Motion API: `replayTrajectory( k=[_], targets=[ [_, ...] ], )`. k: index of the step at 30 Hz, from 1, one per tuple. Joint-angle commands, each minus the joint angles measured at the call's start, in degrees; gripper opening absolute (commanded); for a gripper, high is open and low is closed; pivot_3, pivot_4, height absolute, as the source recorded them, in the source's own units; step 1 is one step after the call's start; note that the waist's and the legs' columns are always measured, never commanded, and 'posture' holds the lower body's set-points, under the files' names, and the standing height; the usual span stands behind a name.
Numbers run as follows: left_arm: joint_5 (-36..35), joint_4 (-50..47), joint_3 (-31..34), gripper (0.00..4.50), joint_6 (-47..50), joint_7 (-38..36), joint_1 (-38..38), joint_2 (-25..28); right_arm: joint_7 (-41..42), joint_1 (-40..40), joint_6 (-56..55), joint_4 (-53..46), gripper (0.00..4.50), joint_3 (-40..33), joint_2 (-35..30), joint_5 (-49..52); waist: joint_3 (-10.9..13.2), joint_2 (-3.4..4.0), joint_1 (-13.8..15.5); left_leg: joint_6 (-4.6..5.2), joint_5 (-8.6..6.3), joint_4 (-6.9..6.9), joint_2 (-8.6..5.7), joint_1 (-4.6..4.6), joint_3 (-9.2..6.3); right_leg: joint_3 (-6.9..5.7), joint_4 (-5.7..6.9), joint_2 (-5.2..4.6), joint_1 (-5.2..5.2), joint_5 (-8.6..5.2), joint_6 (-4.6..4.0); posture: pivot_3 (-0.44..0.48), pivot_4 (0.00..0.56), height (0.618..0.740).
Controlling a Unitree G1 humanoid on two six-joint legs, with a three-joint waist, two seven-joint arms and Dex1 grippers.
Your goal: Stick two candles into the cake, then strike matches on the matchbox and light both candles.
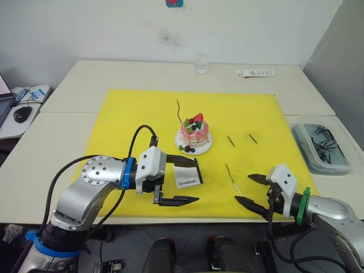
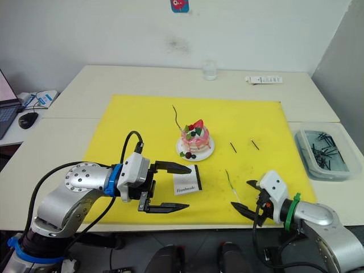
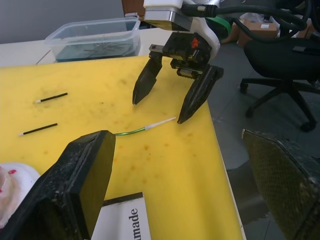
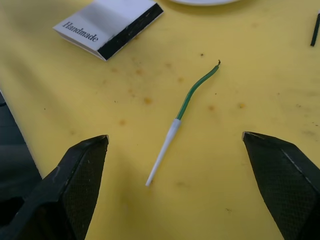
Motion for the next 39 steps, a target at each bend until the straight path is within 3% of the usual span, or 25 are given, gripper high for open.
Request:
replayTrajectory(
  k=[1, 4, 15, 23, 27, 34, 39],
  targets=[
    [0.33, -0.68, -0.42, 4.48, -2.19, -0.32, 0.16, -0.39, 0.09, 0.43, -2.78, 1.01, 4.50, 0.73, -0.33, -1.82, 0.01, -0.01, 0.02, 0.00, 0.00, -0.01, 0.00, -0.02, -0.01, -0.01, -0.01, 0.00, 0.00, -0.02, -0.02, 0.000, 0.150, 0.740],
    [0.42, -1.03, -0.87, 4.50, -2.07, 0.27, -0.01, -0.59, -0.99, 0.78, -3.29, 2.27, 3.90, 1.89, -0.15, -3.55, 0.01, -0.01, 0.04, 0.00, 0.00, -0.03, 0.00, -0.03, -0.01, 0.00, -0.02, 0.02, 0.00, -0.05, -0.01, 0.000, 0.150, 0.740],
    [0.97, -1.33, -2.23, 4.50, -1.40, 2.45, -1.15, -2.07, -3.00, 1.19, -3.54, 2.83, 0.02, 2.87, -0.08, -6.67, -0.01, -0.04, 0.04, 0.00, 0.00, 0.04, -0.01, 0.02, 0.00, -0.03, -0.01, 0.01, 0.04, -0.01, 0.05, 0.000, 0.150, 0.740],
    [1.01, -1.86, -2.72, 4.50, -1.46, 3.68, -0.79, -2.98, -2.36, 1.62, -2.93, 1.77, 0.02, -0.73, -1.77, -5.59, -0.01, -0.04, 0.06, 0.00, 0.00, 0.04, -0.04, 0.01, 0.00, -0.02, -0.01, 0.01, 0.05, 0.00, 0.07, 0.000, 0.150, 0.740],
    [0.66, -2.17, -3.37, 4.50, -1.42, 4.16, -0.57, -3.77, 0.63, 3.48, -2.74, 1.61, 0.02, -7.30, -4.83, -3.23, -0.01, -0.04, 0.31, 0.00, 0.00, 0.05, -0.15, -0.02, 0.03, -0.02, -0.02, 0.01, 0.05, 0.05, 0.15, 0.000, 0.150, 0.740],
    [1.49, -1.01, -5.28, 4.50, -3.06, 3.97, -0.16, -6.25, 14.82, 12.02, -9.81, 8.01, 0.02, -23.73, -13.01, -0.81, -0.01, -0.05, 0.52, 0.00, 0.00, 0.07, -0.21, -0.01, 0.11, -0.01, -0.09, 0.00, 0.06, 0.10, 0.24, 0.000, 0.150, 0.740],
    [2.40, -0.10, -7.27, 4.50, -4.61, 3.87, -0.35, -8.51, 24.81, 17.47, -21.11, 19.34, 0.02, -28.74, -18.13, -4.79, -0.01, -0.04, 0.49, 0.00, 0.00, 0.07, -0.14, 0.02, 0.04, -0.02, -0.07, 0.06, 0.08, 0.08, 0.21, 0.000, 0.150, 0.740]
  ],
)
